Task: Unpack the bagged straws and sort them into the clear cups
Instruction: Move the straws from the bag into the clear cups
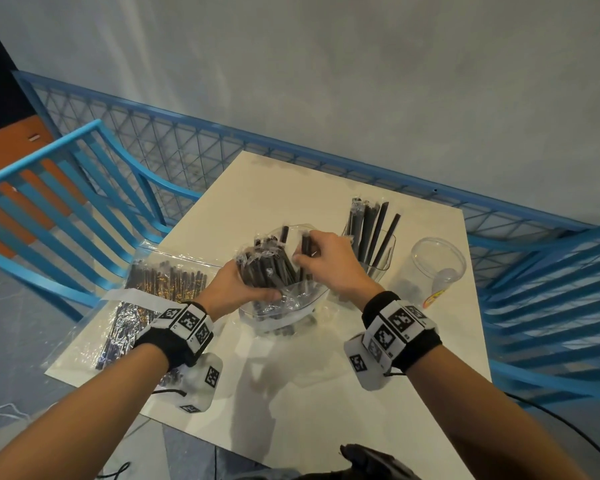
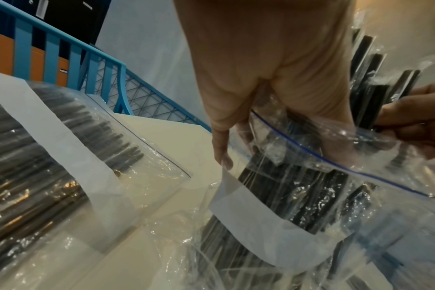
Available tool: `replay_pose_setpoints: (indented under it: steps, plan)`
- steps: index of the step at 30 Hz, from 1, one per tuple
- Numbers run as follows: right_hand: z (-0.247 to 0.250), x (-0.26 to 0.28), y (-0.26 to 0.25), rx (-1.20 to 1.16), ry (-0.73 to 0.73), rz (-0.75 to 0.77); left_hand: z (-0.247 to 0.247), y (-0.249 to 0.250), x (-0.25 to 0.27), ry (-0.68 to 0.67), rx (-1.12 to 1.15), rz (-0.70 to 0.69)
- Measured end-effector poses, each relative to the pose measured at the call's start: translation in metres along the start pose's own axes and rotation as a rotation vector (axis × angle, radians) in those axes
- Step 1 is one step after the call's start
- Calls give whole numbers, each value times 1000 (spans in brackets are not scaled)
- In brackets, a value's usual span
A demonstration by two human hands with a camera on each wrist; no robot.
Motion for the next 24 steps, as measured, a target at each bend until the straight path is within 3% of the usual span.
replay_pose_setpoints:
  steps: [10, 18, 22, 24]
  plan:
    - [41, 11, -35, -154, 80, 49, -2, -1, -1, -1, -13, 11]
    - [180, 17, -97, -314, 433, 220, 0, 0, 1, 6, -31, 22]
    - [231, 25, -91, -300, 610, 289, -1, 0, 1, 6, -14, 17]
    - [232, 20, -71, -219, 640, 242, -1, 0, 1, 3, -13, 16]
Point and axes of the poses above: each hand's wrist, its own x-axis away from the middle knuckle, its own z-axis out of the back of the hand, y = z × x, the point moved 7 cm from there along -x, towards the middle knuckle, and after that the axes turned 2 degrees about y, right-handed, at the moved point
